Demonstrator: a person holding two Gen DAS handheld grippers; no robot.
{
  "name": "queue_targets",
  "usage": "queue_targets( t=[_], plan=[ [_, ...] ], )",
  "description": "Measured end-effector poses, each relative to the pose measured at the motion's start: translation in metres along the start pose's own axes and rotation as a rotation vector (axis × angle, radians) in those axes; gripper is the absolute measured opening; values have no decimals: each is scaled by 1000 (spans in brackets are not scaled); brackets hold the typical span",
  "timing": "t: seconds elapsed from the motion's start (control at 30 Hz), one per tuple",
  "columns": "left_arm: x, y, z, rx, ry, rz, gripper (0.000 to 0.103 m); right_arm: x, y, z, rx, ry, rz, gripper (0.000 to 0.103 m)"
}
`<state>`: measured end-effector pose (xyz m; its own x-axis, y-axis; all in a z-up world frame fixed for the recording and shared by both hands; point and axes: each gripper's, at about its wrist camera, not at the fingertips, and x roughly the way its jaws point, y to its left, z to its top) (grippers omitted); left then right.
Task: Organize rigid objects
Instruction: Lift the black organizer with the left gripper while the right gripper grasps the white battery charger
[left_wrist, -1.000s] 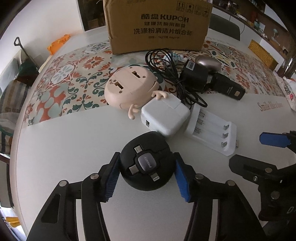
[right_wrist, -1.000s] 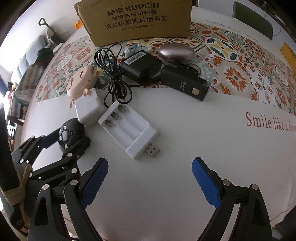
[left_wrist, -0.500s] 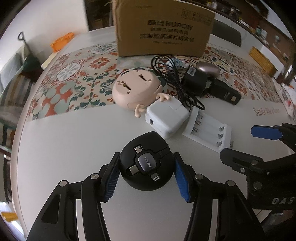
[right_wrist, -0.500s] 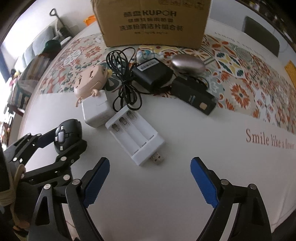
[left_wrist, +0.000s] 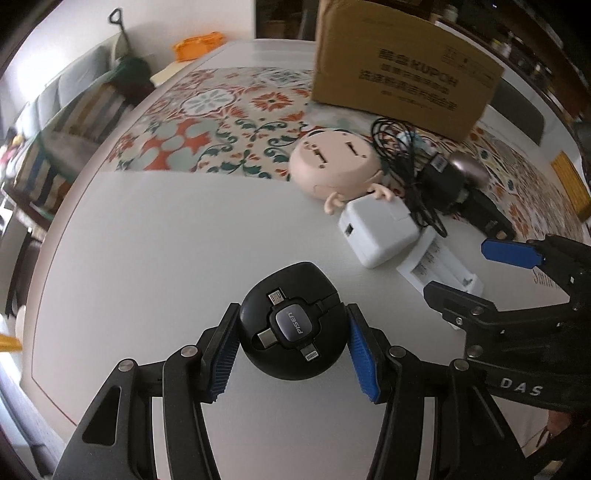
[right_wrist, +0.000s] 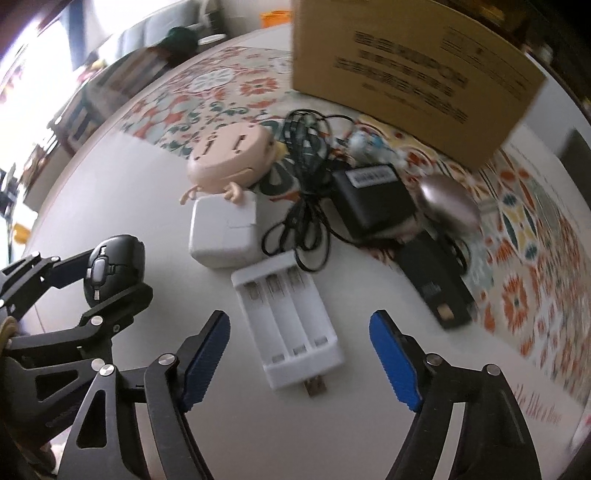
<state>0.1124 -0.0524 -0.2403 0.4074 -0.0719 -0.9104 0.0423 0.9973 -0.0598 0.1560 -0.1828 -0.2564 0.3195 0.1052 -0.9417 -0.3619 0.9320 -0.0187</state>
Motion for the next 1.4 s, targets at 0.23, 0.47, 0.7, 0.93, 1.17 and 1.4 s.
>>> queue_targets(
  t=[0.23,0.47,0.7,0.93,1.17,1.4],
  plan=[
    [2,-1,-3,-37,3,25,55,11,9,1,-101,-6,1,67],
    [4,-3,-5,-35,6,13,55,12,12,-3,-110,-26,25,54],
    [-2,-4,-3,7,-3,1,55,8,11,-8,-44,-24,33,51],
    [-19,-9,9,68,-41,-34,55,-17,3,-12,47,-49,23,51],
    [-43,-15,31,137,-99,-70,55,-50,-8,-8,147,-102,-2,50],
    [-72,-21,55,195,-170,-102,55,-85,-11,2,220,-174,-27,50]
  ],
)
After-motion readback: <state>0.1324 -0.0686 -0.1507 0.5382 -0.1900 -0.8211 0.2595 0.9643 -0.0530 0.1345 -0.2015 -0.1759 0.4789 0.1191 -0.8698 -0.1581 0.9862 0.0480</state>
